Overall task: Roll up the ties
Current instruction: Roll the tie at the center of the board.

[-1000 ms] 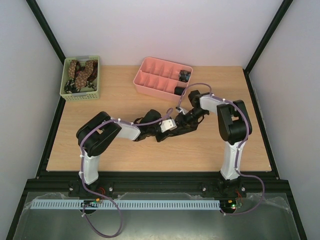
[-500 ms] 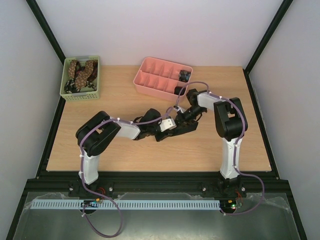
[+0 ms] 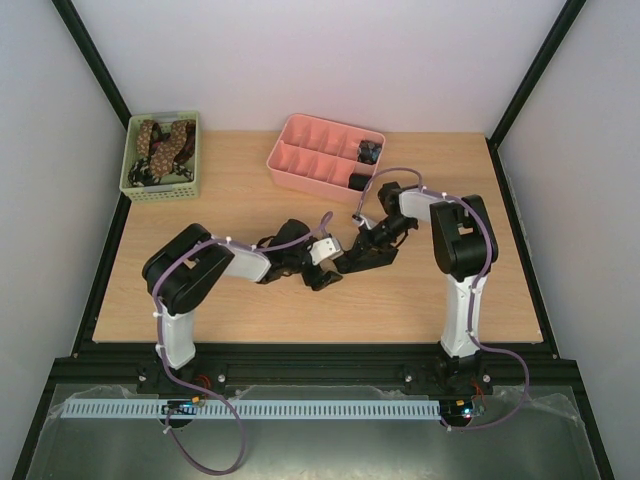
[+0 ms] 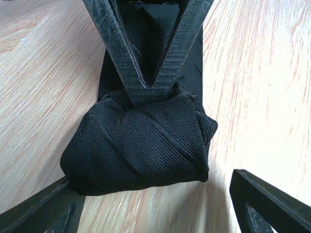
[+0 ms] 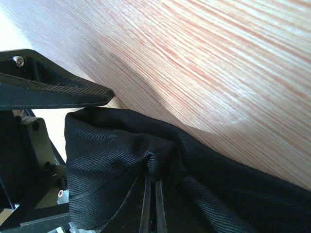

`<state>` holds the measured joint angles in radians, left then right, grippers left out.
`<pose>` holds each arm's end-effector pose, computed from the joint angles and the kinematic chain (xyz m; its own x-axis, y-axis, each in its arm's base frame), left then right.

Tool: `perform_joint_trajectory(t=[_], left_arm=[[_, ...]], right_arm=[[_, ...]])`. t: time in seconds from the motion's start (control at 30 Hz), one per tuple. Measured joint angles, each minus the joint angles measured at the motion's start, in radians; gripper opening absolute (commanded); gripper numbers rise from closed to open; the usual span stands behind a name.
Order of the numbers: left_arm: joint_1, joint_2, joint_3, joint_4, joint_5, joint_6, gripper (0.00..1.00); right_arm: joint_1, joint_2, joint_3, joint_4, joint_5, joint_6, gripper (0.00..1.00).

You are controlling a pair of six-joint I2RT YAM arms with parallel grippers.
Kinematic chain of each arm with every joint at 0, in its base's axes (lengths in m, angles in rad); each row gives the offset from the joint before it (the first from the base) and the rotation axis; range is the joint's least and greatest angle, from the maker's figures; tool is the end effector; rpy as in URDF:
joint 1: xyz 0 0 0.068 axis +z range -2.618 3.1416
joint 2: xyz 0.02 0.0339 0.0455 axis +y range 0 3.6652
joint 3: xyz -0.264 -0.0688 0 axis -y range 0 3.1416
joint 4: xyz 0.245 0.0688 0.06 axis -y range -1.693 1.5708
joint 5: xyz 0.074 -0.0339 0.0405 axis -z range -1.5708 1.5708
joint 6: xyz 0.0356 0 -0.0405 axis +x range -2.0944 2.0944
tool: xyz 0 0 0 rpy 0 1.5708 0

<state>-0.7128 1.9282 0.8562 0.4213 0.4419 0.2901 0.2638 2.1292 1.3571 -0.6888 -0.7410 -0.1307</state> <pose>0.2675 -0.2513 0.1101 -0.1964 0.5115 -0.8365 0.9442 0.3288 -0.0206 0.3686 0.1244 0.1098 -0.9170 -0.3473 -0.1962 -0.3867 0.6533 0.6509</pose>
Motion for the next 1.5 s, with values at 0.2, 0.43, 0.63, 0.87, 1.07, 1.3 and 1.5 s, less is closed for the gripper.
perform_joint_trajectory(t=[0.2, 0.43, 0.63, 0.87, 1.07, 1.3, 1.5], left_arm=[[0.000, 0.040, 0.000, 0.103, 0.031, -0.094, 0.74], [-0.003, 0.094, 0.018, 0.199, 0.059, -0.160, 0.48], [-0.024, 0.097, 0.027, 0.194, 0.036, -0.125, 0.43], [-0.062, 0.105, 0.069, 0.142, -0.053, -0.063, 0.51], [-0.068, 0.116, 0.098, 0.109, -0.069, -0.051, 0.45], [-0.075, 0.117, 0.128, 0.050, -0.092, -0.030, 0.29], [-0.087, 0.101, 0.149, -0.019, -0.160, 0.039, 0.26]], right_arm=[[-0.002, -0.026, -0.043, 0.049, -0.007, 0.008, 0.01], [-0.001, -0.074, -0.117, 0.137, -0.006, 0.017, 0.01], [0.003, -0.079, -0.121, 0.153, 0.002, 0.023, 0.01], [0.012, -0.089, -0.122, 0.157, 0.027, 0.027, 0.01], [0.013, -0.099, -0.130, 0.164, 0.045, 0.032, 0.01], [0.013, -0.103, -0.119, 0.155, 0.059, 0.037, 0.11], [-0.001, -0.103, -0.074, 0.064, 0.084, 0.003, 0.29]])
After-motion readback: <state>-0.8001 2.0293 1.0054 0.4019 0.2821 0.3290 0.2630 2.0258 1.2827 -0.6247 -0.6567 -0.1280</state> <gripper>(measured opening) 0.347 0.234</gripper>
